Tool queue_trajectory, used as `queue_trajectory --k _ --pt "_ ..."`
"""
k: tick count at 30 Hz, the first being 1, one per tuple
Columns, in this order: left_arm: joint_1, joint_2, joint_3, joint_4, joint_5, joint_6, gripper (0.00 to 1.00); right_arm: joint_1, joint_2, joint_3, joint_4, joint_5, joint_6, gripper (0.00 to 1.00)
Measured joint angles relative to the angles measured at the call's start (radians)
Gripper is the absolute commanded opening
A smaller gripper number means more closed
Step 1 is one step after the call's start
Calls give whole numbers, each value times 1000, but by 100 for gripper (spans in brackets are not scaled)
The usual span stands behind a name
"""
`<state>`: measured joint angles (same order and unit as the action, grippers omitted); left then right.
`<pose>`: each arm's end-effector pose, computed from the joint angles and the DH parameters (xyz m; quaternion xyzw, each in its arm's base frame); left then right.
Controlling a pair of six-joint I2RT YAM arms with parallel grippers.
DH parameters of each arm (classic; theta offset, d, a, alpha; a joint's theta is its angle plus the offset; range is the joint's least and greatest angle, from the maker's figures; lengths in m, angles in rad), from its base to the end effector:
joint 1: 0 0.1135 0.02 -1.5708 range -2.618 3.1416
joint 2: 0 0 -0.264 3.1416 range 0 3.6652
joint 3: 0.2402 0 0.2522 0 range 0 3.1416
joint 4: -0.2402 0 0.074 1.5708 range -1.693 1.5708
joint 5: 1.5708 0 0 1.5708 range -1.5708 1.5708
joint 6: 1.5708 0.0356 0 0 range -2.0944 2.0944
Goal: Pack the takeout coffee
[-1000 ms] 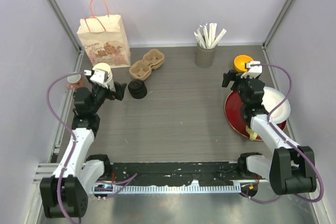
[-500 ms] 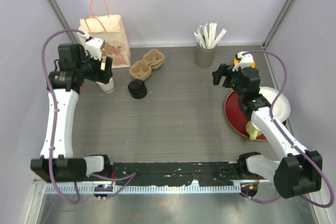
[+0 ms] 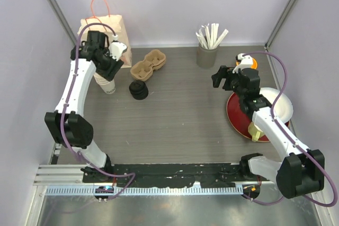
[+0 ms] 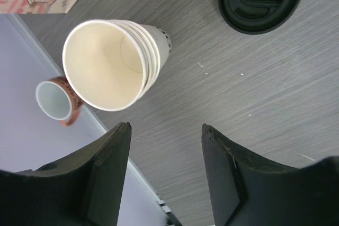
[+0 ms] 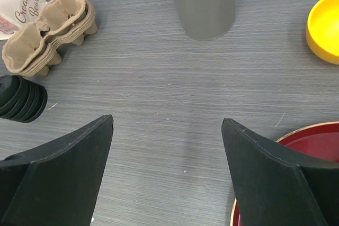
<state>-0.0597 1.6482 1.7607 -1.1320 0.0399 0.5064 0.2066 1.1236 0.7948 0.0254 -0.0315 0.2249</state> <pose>0.3338 -0.0214 0.3705 0.2739 0.9223 0.0416 0.2696 0.2558 0.0548 0.2965 -0.0019 0.8058 0.1391 0.5756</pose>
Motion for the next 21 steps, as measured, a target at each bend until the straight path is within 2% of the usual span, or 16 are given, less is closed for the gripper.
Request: queue_trajectory --k 5,8,11,12,15,21 --pt "-16 77 20 25 -55 48 50 3 0 0 -2 8 19 89" --pt "-13 134 27 45 -70 52 49 4 0 0 -7 12 23 89" --pt "-12 174 28 57 -77 51 41 4 0 0 -8 13 24 89" --pt "-12 184 28 61 -81 50 35 4 0 0 -8 19 25 89" --pt "-12 203 39 63 -96 43 31 4 0 0 -9 33 26 89" --pt "-12 206 47 87 -104 27 13 4 0 0 -13 50 26 89"
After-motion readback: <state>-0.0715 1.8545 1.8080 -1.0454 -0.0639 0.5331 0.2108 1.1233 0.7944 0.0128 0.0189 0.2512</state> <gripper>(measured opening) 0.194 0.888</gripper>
